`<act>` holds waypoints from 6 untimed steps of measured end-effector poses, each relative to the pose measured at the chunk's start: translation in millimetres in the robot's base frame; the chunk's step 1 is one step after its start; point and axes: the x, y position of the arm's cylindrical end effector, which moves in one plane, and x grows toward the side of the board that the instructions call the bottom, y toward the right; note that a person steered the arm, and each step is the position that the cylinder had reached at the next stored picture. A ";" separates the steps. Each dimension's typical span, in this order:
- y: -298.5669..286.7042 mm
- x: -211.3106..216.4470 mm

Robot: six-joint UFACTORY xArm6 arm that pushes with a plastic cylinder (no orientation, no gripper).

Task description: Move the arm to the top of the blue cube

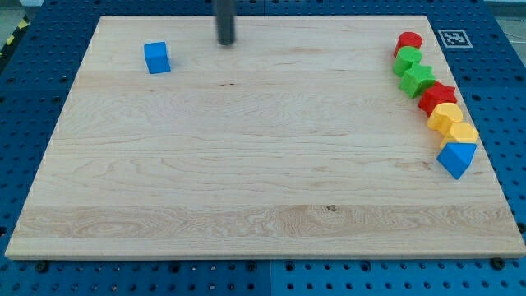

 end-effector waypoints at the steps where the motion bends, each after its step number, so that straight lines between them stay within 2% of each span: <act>1: -83.7 -21.7; 2: -145.3 -25.6; 4: -201.6 3.9; 5: -197.5 24.8; 6: -159.3 28.7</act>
